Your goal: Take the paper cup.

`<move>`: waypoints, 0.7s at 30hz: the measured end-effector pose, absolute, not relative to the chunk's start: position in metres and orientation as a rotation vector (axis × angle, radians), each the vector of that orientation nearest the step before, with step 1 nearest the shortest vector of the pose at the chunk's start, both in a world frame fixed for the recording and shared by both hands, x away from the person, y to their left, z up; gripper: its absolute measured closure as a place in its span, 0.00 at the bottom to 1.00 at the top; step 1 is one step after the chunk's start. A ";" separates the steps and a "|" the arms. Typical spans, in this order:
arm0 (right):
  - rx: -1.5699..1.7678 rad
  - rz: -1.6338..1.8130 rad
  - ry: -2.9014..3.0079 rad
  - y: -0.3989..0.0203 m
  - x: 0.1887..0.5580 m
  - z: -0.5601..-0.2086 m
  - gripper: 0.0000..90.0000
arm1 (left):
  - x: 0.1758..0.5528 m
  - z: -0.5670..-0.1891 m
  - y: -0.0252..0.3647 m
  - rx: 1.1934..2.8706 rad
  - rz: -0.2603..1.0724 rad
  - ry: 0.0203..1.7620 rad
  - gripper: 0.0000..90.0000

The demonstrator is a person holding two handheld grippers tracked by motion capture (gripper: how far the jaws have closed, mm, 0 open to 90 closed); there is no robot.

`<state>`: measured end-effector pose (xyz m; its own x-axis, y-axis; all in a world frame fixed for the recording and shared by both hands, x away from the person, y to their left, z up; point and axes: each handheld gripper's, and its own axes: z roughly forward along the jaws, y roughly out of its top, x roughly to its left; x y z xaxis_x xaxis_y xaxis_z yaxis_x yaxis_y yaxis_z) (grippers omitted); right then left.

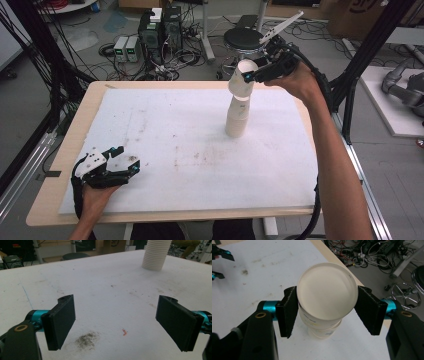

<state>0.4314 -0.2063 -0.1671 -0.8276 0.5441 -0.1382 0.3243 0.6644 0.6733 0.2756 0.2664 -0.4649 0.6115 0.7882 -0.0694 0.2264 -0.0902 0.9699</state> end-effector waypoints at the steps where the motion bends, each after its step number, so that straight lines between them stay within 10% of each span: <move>1: 0.672 0.952 2.555 -0.207 0.428 -0.167 0.42 | 0.276 -0.465 0.266 1.636 0.580 0.857 0.18; 21: 0.436 1.219 2.573 -0.195 0.354 -0.219 0.42 | 0.276 -0.465 0.267 1.628 0.573 0.851 0.18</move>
<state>0.3544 -0.1945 -0.2194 -0.9209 0.3755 -0.1048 0.1568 0.6029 0.7822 0.2756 0.2671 -0.4649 0.6171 0.7832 -0.0758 0.2244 -0.0828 0.9710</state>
